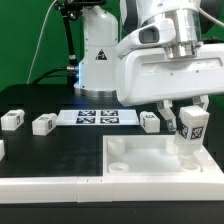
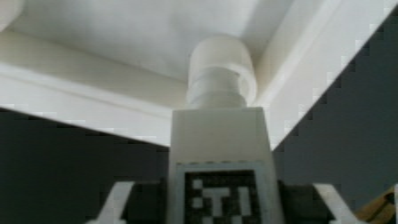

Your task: Assemble one leg

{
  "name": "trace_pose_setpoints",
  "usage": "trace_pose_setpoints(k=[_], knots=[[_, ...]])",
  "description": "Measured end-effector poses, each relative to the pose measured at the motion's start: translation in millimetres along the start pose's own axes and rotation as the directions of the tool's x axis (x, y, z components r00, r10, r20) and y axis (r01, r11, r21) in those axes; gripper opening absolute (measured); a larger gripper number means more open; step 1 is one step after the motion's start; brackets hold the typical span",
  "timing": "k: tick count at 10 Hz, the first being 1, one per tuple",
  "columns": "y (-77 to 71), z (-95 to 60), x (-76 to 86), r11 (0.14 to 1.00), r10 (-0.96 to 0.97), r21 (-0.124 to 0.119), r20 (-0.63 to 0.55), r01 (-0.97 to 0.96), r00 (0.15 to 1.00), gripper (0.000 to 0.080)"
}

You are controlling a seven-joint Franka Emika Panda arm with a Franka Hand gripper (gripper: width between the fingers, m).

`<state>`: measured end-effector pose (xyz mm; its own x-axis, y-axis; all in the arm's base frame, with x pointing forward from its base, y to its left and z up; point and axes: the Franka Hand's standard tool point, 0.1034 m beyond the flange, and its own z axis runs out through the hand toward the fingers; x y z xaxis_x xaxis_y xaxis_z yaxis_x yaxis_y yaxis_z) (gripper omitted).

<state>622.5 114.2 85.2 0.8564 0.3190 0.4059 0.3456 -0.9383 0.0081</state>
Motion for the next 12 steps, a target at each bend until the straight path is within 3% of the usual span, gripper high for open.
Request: trace_pose_setpoints(k=[7,12], knots=[[-2.8,5.6,4.0,1.0,-0.004,-0.009,-0.052,0.004,0.999,0.0291],[-4.2,16.9,-5.5,1.0,-0.002,-0.01,-0.056,0.001,0.998,0.0291]])
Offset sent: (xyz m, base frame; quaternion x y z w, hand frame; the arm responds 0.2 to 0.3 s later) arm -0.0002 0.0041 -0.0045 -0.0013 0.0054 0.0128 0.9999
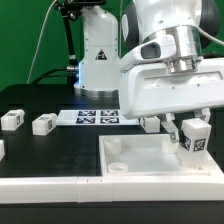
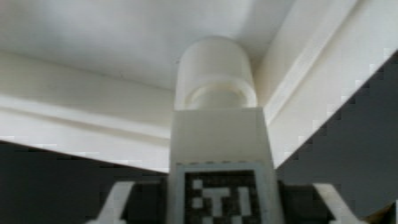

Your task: Assemble one leg

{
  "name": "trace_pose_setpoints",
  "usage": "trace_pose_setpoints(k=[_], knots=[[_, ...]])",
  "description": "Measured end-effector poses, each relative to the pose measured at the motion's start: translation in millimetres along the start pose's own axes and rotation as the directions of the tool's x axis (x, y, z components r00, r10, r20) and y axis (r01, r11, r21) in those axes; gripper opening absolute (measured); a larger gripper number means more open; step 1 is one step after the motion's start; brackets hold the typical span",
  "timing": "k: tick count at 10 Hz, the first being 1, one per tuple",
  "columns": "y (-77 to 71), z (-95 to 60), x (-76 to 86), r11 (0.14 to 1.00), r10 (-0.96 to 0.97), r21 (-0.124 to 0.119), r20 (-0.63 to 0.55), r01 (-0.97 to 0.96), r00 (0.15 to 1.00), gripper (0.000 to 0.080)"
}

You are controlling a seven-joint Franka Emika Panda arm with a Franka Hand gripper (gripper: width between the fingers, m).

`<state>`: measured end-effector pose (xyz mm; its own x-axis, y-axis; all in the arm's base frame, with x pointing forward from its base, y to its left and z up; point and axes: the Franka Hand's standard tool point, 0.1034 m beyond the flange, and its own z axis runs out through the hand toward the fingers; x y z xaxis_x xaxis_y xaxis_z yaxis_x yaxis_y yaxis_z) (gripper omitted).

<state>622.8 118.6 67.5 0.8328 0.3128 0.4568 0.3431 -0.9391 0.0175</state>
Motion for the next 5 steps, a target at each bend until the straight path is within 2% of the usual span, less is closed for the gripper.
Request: trace_pose_setpoints(k=[4,5], knots=[[-0.1,0.8,-4.4,1.0,-0.009,-0.017,-0.06,0.008,0.998,0.0291],[-0.1,0.8,-4.3,1.0,-0.008,-0.017,-0.06,0.008,0.998,0.037]])
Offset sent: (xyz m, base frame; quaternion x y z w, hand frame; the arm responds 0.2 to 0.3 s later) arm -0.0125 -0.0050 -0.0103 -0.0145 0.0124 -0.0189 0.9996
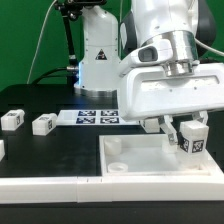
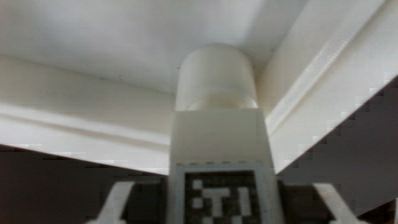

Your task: Assemble one leg

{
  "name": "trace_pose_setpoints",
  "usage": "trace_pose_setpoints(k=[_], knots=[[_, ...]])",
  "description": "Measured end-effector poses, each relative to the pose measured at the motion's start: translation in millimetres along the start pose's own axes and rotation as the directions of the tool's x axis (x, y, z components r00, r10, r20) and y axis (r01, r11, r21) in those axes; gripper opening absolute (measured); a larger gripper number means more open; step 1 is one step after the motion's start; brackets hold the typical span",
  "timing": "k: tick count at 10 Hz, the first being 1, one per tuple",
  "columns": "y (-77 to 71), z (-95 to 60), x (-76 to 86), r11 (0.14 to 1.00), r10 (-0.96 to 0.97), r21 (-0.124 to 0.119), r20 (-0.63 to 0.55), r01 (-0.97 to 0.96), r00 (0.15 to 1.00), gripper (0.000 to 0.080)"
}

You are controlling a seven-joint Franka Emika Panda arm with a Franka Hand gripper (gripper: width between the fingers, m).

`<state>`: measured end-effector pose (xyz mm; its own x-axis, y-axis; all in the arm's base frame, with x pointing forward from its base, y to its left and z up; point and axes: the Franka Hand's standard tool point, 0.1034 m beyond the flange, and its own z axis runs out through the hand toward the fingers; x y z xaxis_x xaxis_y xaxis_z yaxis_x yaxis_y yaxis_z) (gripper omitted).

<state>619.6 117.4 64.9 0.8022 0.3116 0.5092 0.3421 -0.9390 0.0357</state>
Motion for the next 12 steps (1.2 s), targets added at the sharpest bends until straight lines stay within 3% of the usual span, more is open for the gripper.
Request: trace_pose_setpoints(k=[1,3,8,12], knots=[[0.0,0.0,0.0,1.0,0.0,0.0,0.0,0.0,1.0,0.037],[0.0,0.0,0.0,1.0,0.0,0.0,0.0,0.0,1.0,0.0619],[0.5,-0.2,0.1,1.0,0.001,0.0,0.0,-0.001,1.0,0.0649],[6.3,-10.2,7.0,1.0,-0.002,0.01,0.056,0.001,0.998,0.0649]])
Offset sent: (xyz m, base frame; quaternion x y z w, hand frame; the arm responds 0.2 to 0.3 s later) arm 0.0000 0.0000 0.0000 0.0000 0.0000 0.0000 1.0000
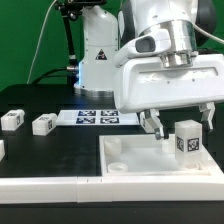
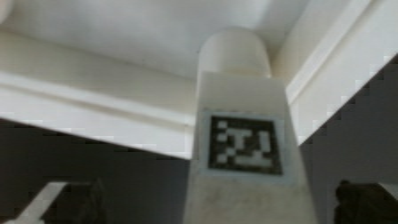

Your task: Assemble one leg

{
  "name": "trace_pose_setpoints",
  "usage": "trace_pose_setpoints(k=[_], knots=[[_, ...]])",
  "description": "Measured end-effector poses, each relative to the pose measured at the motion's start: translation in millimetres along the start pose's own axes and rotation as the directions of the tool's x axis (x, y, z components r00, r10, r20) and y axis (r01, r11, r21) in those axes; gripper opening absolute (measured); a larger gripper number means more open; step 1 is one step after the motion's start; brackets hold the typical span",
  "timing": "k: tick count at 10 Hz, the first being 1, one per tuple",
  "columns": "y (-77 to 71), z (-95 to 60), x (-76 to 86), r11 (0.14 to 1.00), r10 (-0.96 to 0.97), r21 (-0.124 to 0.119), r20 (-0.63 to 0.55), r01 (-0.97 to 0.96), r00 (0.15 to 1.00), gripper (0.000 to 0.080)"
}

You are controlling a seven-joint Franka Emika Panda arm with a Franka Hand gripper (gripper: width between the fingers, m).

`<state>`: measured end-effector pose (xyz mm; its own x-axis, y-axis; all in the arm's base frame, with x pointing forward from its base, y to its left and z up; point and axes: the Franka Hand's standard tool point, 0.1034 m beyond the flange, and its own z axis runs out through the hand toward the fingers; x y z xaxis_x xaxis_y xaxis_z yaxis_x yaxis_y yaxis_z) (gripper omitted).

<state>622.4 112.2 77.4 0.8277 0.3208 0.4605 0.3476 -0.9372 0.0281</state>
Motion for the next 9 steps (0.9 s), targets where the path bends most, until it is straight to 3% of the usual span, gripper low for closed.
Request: trace_pose_setpoints(k=[2,4,7,8,9], knots=[[-1.2,1.4,-2.4,1.0,0.002,0.005,0.018,-0.002,1.0,0.0649],[-9.4,1.4,-4.3,0.998,0.012,0.056,0.223,-0.026,0.975,0.0649],[-6.7,2.6,2.5,0.995,0.026,0.077,0.423,-0.064,0.906,0.0649],[-4.6,4.8,11.0,0.996,0.029,0.071,0.39,-0.061,0.92,0.0649],[-3.1,5.4,9.2,0.996,0.025,0.072,0.392,-0.058,0.92,0.0649]])
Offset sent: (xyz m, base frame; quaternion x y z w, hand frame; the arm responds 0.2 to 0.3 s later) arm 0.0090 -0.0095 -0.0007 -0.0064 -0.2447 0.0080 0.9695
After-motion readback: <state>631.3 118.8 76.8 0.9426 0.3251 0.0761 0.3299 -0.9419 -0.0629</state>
